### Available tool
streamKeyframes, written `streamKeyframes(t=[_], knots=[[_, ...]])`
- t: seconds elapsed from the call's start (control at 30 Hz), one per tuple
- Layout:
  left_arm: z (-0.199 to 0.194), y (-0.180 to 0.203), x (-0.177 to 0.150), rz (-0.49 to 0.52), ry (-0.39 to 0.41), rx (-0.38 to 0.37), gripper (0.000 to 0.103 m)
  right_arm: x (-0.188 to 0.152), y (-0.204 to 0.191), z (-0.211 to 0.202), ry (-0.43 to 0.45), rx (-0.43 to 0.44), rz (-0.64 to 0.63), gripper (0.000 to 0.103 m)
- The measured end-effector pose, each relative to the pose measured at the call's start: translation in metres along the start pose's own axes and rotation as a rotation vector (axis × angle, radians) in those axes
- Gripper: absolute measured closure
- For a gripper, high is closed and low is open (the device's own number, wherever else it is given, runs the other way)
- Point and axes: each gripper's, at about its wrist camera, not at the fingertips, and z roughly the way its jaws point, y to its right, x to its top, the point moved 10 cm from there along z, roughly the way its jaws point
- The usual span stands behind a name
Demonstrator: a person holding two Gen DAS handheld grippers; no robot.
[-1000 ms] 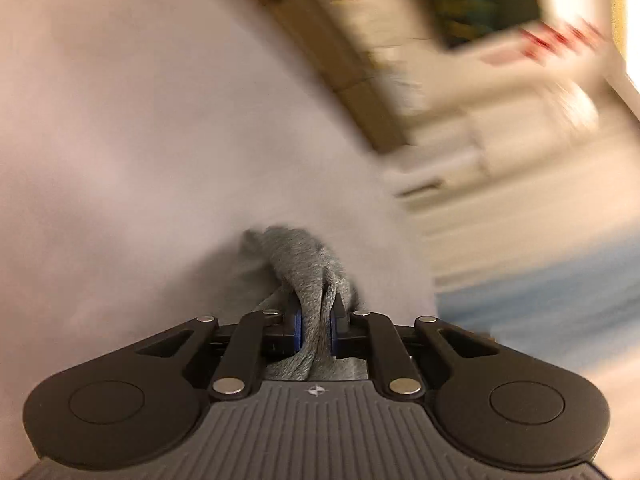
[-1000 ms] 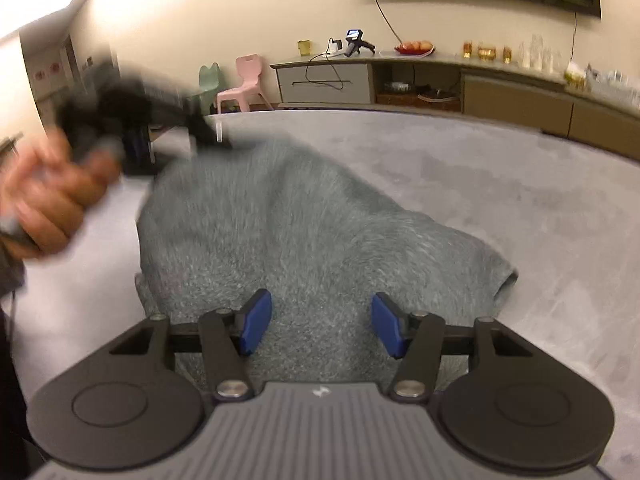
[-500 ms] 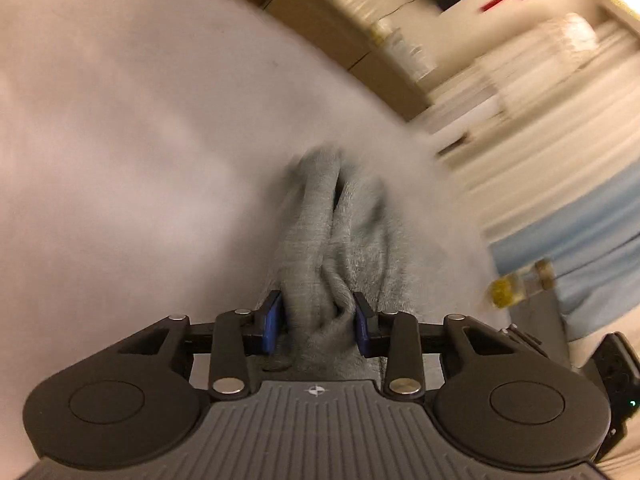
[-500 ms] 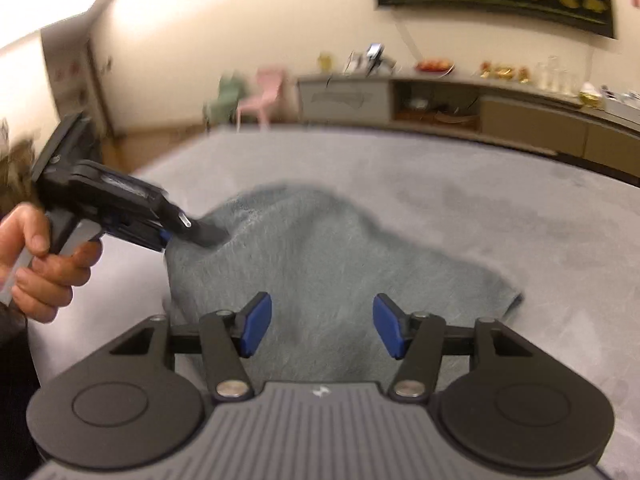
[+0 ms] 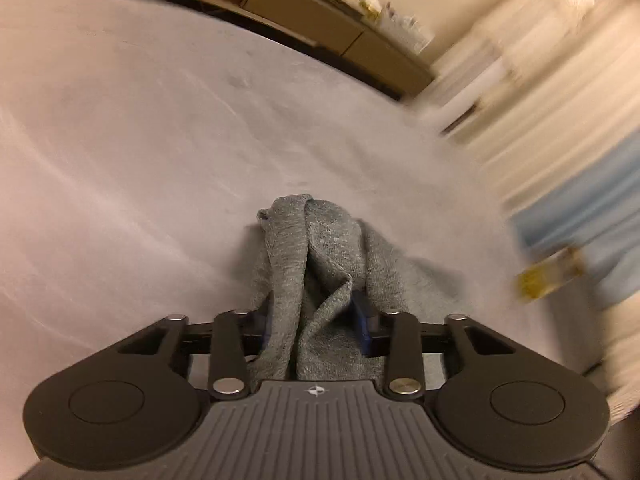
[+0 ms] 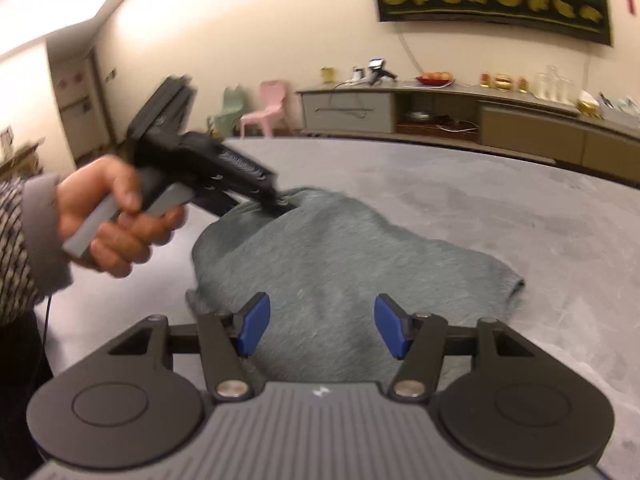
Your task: Fold clothes
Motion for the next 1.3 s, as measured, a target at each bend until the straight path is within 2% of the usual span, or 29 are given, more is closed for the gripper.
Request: streamKeyframes(t=[0.1,0.13,0.2,0.23,0.3,0.33,0.4,0.47,0.6,0.7,0.8,0.87,1.03,1.07,1.13,1.23,1.3], knots=[[-0.018,-0.017,-0.005,-0.098,0.056,-0.031,0.065,-0.012,0.005,0.008,-0.050,-0.027,-0.013,0.044],[-0.027,-0.018,-0.008,-0.118,0.079,-0.039,0.061,-0.010,0.006,0.005,-0.043,-0.025,-0.005,0.044],[-0.062,-0.009,-0.017,-0.081,0.147,-0.038,0.052,-0.004,0.006,-0.001,-0.026,-0.019,0.008,0.044],[-0.069,-0.003,-0.023,-0.047,0.152,-0.032,0.053,0.000,0.004,-0.004,-0.010,-0.012,0.005,0.043],[-0.057,0.013,-0.036,0.032,0.098,-0.013,0.069,0.005,0.000,-0.008,0.014,0.002,-0.002,0.042],[-0.051,0.020,-0.042,0.071,0.072,-0.003,0.078,0.003,-0.002,-0.003,-0.001,0.006,-0.009,0.042],[-0.039,0.031,-0.051,0.123,0.030,0.011,0.078,-0.005,-0.005,0.013,-0.054,-0.016,-0.031,0.042],[-0.034,0.027,-0.049,0.086,0.036,0.002,0.078,-0.011,-0.006,0.017,-0.068,-0.049,-0.053,0.042],[-0.069,0.034,-0.054,0.067,0.092,-0.069,0.077,-0.008,-0.012,-0.020,0.022,-0.052,-0.031,0.039],[-0.071,0.034,-0.071,0.080,0.060,-0.066,0.077,-0.021,-0.025,-0.029,0.039,-0.030,-0.076,0.037],[-0.053,0.036,-0.079,0.079,0.066,-0.027,0.077,-0.029,-0.022,-0.007,-0.036,-0.135,-0.205,0.047],[-0.041,0.043,-0.076,0.075,0.090,-0.013,0.076,-0.033,-0.020,0.007,-0.086,-0.204,-0.291,0.048],[0.004,0.059,-0.027,0.073,0.121,0.024,0.072,0.003,0.035,0.053,-0.111,-0.391,-0.362,0.051],[0.011,0.060,-0.018,0.062,0.129,0.029,0.072,0.008,0.045,0.059,-0.117,-0.398,-0.350,0.051],[0.012,0.069,-0.015,0.089,0.127,0.024,0.074,0.010,0.056,0.061,-0.152,-0.360,-0.319,0.050],[-0.024,0.089,-0.032,0.174,0.157,-0.023,0.064,0.011,0.059,0.028,-0.170,-0.218,-0.224,0.049],[-0.046,0.102,-0.045,0.219,0.188,-0.059,0.062,0.027,0.072,0.001,-0.092,-0.155,-0.088,0.046]])
